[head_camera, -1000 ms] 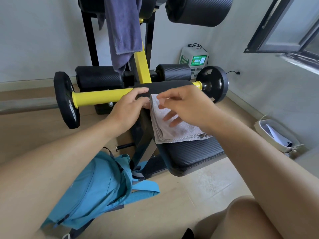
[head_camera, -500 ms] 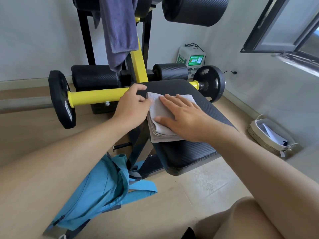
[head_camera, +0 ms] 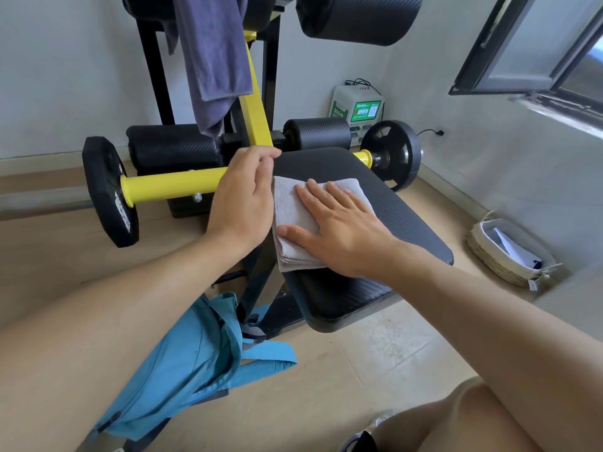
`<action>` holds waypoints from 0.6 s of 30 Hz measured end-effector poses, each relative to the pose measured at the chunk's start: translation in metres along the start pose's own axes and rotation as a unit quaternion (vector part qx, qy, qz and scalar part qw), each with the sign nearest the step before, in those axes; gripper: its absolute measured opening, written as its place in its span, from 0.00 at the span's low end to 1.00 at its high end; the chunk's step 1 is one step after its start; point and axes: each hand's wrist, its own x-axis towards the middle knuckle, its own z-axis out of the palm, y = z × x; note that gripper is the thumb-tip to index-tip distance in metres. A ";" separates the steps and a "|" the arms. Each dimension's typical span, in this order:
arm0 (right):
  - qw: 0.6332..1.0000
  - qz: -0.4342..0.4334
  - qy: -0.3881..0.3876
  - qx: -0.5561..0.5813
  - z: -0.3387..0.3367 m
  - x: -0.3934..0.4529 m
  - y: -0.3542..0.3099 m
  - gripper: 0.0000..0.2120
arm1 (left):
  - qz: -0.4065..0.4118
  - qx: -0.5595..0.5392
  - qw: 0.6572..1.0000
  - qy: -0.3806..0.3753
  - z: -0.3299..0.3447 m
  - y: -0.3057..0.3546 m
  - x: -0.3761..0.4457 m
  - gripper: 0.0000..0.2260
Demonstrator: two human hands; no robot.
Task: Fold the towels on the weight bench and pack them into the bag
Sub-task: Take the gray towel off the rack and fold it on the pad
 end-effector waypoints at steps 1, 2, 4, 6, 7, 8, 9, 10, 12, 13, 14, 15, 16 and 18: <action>0.999 -0.005 -0.009 0.030 -0.002 0.001 0.001 0.42 | 0.028 0.000 0.999 -0.025 0.000 0.001 -0.002 0.18; 0.996 -0.010 -0.010 0.084 -0.006 0.001 0.005 0.41 | 0.043 0.007 0.997 -0.069 0.000 0.002 -0.004 0.22; 0.976 0.011 0.024 0.215 -0.018 -0.002 0.015 0.31 | 0.046 0.050 0.983 -0.171 0.000 -0.001 -0.006 0.31; 0.962 0.049 0.097 0.249 -0.030 -0.008 0.028 0.24 | 0.058 0.138 0.959 -0.238 0.000 -0.005 -0.008 0.33; 0.964 0.061 0.121 0.228 -0.032 -0.011 0.033 0.23 | 0.066 0.177 0.947 -0.260 0.000 -0.007 -0.008 0.32; 0.968 0.068 0.129 0.206 -0.033 -0.013 0.037 0.23 | 0.060 0.197 0.937 -0.282 0.000 -0.008 -0.007 0.31; 0.972 0.067 0.123 0.191 -0.032 -0.014 0.037 0.23 | 0.041 0.198 0.931 -0.304 -0.001 -0.008 -0.007 0.30; 0.977 0.059 0.107 0.177 -0.030 -0.015 0.035 0.23 | 0.017 0.188 0.927 -0.324 -0.001 -0.007 -0.005 0.31; 0.988 0.033 0.062 0.141 -0.017 -0.011 0.035 0.26 | -0.007 0.182 0.916 -0.358 -0.003 -0.006 -0.003 0.39; 0.990 0.027 0.043 0.130 -0.012 -0.008 0.036 0.29 | -0.005 0.196 0.907 -0.374 -0.004 -0.006 -0.002 0.45; 0.991 0.029 0.031 0.129 -0.009 -0.006 0.037 0.31 | 0.001 0.213 0.897 -0.387 -0.005 -0.006 -0.001 0.52; 0.990 0.034 0.024 0.131 -0.007 -0.004 0.039 0.32 | 0.008 0.229 0.889 -0.396 -0.006 -0.007 0.000 0.58; 0.990 0.038 0.018 0.135 -0.006 -0.003 0.039 0.34 | 0.014 0.240 0.884 -0.401 -0.006 -0.008 0.000 0.62; 0.988 0.043 0.005 0.149 -0.005 -0.002 0.040 0.35 | 0.022 0.251 0.877 -0.408 -0.007 -0.010 0.001 0.65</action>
